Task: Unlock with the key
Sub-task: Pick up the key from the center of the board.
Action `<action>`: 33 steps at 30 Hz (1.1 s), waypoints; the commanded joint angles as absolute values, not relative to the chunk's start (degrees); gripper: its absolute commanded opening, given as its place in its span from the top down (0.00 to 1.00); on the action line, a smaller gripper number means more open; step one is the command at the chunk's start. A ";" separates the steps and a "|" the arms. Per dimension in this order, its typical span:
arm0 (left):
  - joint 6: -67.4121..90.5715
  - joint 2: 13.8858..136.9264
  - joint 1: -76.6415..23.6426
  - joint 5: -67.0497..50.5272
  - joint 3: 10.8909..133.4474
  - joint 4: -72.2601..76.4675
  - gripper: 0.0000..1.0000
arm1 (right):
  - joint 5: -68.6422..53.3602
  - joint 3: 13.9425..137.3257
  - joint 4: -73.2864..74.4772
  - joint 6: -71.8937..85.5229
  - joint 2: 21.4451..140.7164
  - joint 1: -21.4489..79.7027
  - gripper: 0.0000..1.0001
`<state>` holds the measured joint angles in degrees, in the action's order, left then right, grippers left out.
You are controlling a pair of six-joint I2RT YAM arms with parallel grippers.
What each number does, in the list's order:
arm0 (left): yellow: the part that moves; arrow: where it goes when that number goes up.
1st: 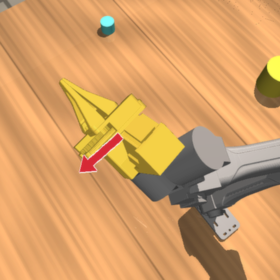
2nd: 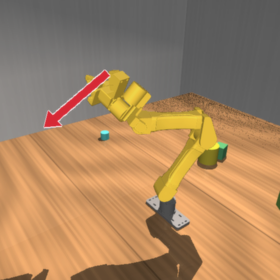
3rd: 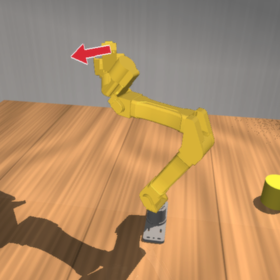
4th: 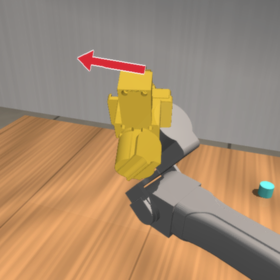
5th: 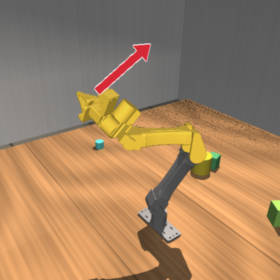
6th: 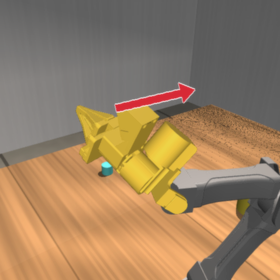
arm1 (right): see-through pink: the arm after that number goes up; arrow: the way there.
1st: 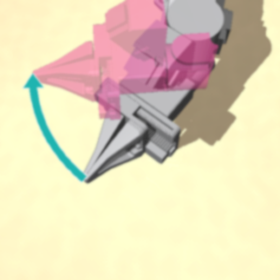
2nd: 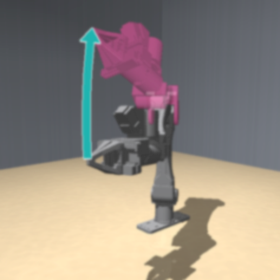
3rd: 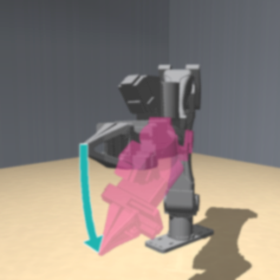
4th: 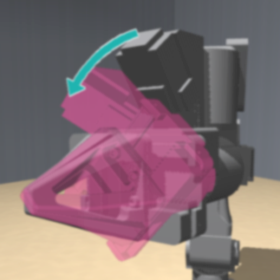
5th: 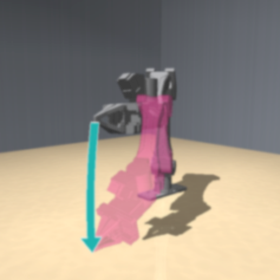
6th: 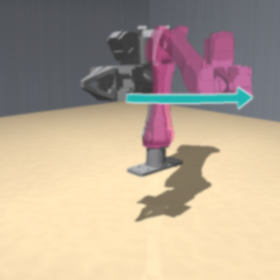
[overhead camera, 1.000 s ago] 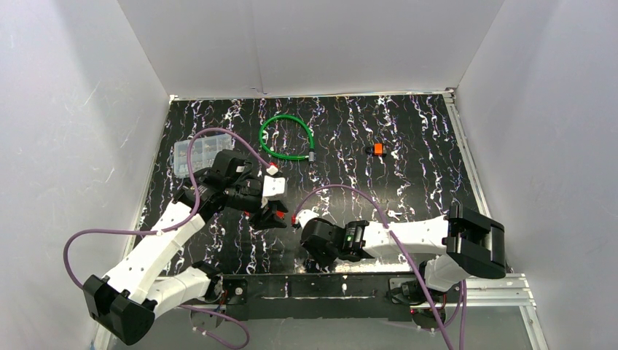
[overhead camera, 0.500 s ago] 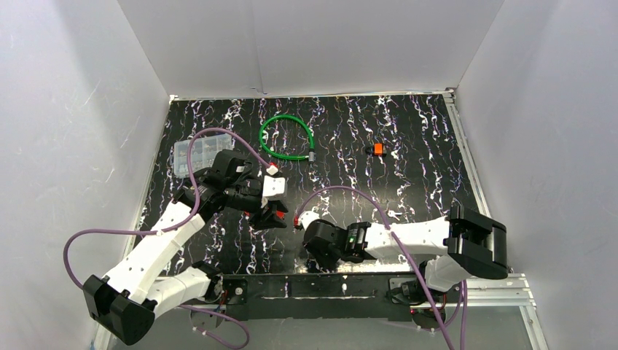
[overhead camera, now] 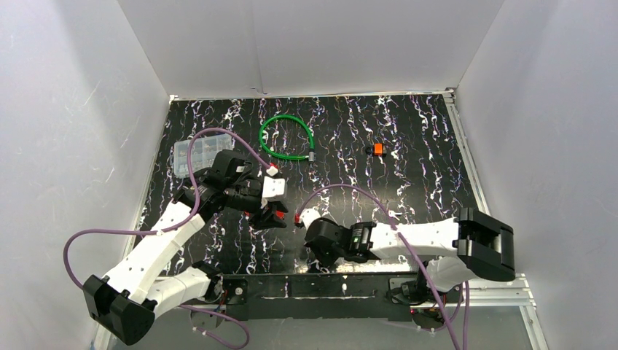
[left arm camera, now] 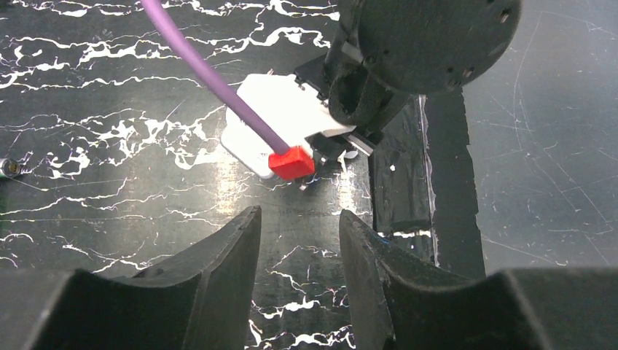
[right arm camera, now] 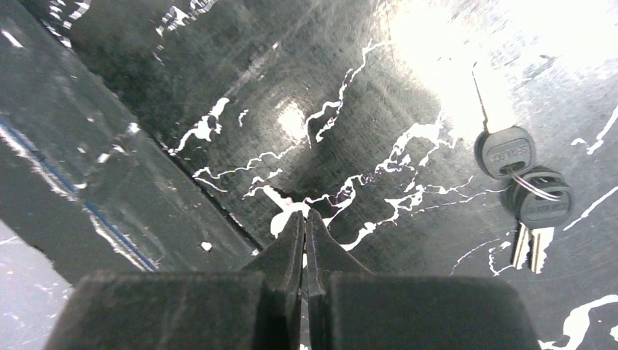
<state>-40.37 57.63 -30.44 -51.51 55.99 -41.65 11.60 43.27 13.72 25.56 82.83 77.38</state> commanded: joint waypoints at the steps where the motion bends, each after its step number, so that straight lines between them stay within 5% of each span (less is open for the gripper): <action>1: -42.00 56.78 -30.06 -53.51 56.50 -42.98 0.58 | 12.68 43.95 14.53 25.09 77.35 77.78 0.99; 17: -28.77 55.14 -32.51 -63.62 54.81 -29.71 0.55 | 14.86 55.77 19.85 25.44 58.47 75.06 0.99; 33: -21.75 49.81 -40.36 -51.19 50.48 -9.45 0.61 | 13.38 65.67 18.42 25.63 56.70 73.82 0.99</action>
